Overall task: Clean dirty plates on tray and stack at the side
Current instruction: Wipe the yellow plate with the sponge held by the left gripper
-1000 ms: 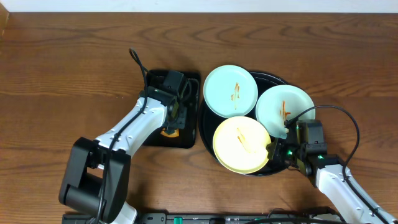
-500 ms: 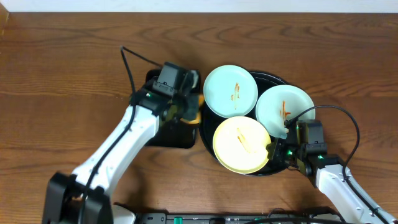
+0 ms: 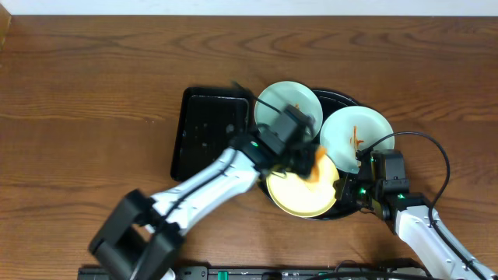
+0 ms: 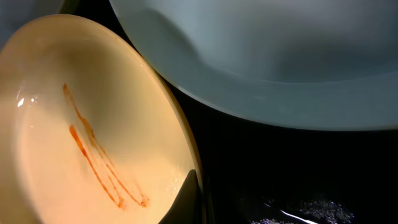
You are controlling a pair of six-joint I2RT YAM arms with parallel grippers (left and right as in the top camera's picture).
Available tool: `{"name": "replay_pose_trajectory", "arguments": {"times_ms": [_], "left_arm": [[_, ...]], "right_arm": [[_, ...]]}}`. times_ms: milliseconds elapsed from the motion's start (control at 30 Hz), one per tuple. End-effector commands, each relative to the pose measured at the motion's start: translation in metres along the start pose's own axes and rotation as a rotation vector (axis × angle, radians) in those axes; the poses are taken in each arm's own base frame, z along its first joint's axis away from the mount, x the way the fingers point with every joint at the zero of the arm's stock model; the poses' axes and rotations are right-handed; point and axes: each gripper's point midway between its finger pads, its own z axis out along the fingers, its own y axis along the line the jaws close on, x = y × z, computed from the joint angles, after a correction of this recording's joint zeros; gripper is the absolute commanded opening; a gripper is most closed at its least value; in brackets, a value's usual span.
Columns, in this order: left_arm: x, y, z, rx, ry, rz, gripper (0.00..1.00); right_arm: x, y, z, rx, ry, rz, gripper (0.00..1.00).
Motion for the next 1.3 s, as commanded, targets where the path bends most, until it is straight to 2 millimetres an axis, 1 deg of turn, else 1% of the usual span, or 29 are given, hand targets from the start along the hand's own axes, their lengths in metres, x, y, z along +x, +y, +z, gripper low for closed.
{"name": "replay_pose_trajectory", "arguments": {"times_ms": [0,100,200,400,500,567,667,833,867,933,1033,1067,1267], "left_arm": [[0.026,-0.009,0.025,0.006,0.078,-0.097,0.07],[0.044,-0.010,0.041,-0.010,0.126,-0.099,0.07],[0.051,-0.005,0.052,-0.025,0.147,-0.104,0.07],[0.052,0.007,0.063,-0.059,0.148,-0.089,0.08],[0.047,0.023,0.066,-0.126,0.115,-0.054,0.08],[0.042,0.037,0.063,-0.184,0.094,-0.067,0.08],[0.031,0.063,0.054,-0.259,0.068,-0.106,0.08],[0.008,0.097,0.039,-0.295,0.040,-0.170,0.07],[0.005,0.101,0.035,-0.293,0.037,-0.171,0.08],[0.000,0.099,0.029,-0.249,0.045,-0.157,0.07],[-0.005,0.080,0.016,-0.133,0.066,-0.125,0.07],[-0.007,0.074,0.009,-0.100,0.070,-0.108,0.07],[-0.011,0.061,-0.034,-0.089,0.038,0.055,0.07]], "right_arm": [[0.004,0.003,0.001,-0.005,0.012,-0.005,0.01],[0.004,0.003,0.001,-0.005,0.012,-0.005,0.01],[0.004,0.003,0.001,-0.005,0.012,-0.005,0.01],[0.004,0.003,0.001,-0.006,0.013,-0.005,0.01],[0.004,0.003,0.001,-0.008,0.015,-0.004,0.01],[0.004,0.003,0.001,-0.008,0.016,-0.004,0.01],[0.005,0.003,0.001,-0.008,0.017,-0.004,0.01],[0.005,0.003,0.001,-0.008,0.017,-0.004,0.01],[0.004,0.003,0.001,-0.007,0.016,-0.004,0.01],[0.005,0.003,0.001,-0.008,0.017,-0.004,0.01],[0.004,0.003,0.001,-0.007,0.016,-0.004,0.01],[0.004,0.003,0.001,-0.007,0.016,-0.004,0.01],[0.004,0.003,0.001,-0.007,0.016,-0.004,0.01]]}}
